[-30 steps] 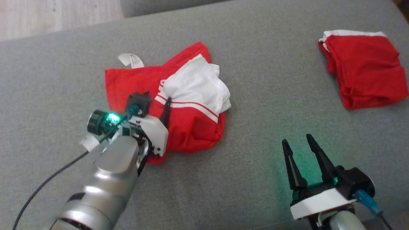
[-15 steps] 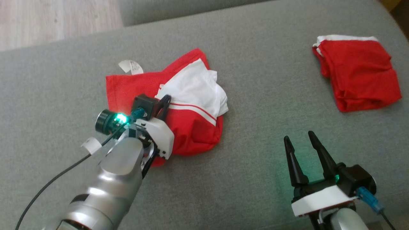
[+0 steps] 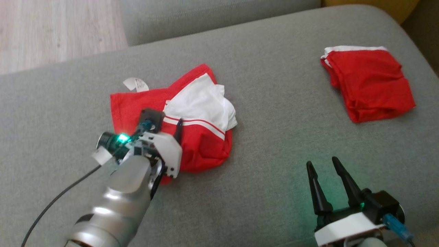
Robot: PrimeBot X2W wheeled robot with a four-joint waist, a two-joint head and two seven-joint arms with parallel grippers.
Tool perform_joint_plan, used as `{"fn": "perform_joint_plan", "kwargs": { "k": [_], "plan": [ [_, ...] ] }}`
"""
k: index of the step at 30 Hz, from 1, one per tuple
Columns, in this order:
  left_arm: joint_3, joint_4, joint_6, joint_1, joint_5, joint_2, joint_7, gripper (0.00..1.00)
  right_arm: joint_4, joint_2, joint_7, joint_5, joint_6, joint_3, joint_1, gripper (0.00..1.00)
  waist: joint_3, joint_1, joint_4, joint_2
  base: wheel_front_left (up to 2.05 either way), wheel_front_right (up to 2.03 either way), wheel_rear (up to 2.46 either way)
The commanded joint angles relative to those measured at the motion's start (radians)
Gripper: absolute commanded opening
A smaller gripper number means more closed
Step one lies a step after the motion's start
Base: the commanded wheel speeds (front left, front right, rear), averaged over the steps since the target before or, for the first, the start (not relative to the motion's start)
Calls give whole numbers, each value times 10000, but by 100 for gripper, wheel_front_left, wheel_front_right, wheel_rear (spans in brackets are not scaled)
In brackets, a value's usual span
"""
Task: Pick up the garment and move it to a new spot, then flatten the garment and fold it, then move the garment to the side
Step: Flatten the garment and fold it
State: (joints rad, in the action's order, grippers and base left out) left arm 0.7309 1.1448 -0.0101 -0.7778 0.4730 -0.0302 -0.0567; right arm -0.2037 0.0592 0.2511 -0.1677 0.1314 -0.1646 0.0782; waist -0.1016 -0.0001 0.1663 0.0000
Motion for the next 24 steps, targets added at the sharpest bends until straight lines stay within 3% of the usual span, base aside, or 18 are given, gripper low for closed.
{"fn": "perform_joint_plan", "kwargs": {
  "k": [1,6,7,8,14,20,24],
  "plan": [
    [-396,8,-89,-299,193,-207,162,100,373,-8,107,-53,-7,-262,-423,100,-336,1,-41,0,0,0,0],
    [-383,408,-455,-449,414,-205,620,100,443,94,107,-37,-7,-271,-733,100,-805,1,-7,0,0,0,0],
    [-365,411,-499,-469,415,-205,513,25,446,113,107,-31,-7,-252,-772,100,-829,1,-4,0,0,0,0],
    [-342,386,-531,-482,404,-205,330,0,446,127,107,-26,-7,-232,-793,100,-838,1,-4,0,0,0,0],
    [-105,-235,-658,-657,346,-203,-1140,0,282,140,107,-21,-7,-232,-618,100,-294,1,39,0,0,0,0],
    [416,-2353,-836,-1378,1000,-202,-1652,0,162,77,107,-94,-7,-456,-419,100,577,1,338,0,0,0,0],
    [484,-3778,-705,-2530,1684,-202,-1798,0,114,48,107,-126,-7,-582,-304,100,967,1,639,0,0,0,0]
  ]
}}
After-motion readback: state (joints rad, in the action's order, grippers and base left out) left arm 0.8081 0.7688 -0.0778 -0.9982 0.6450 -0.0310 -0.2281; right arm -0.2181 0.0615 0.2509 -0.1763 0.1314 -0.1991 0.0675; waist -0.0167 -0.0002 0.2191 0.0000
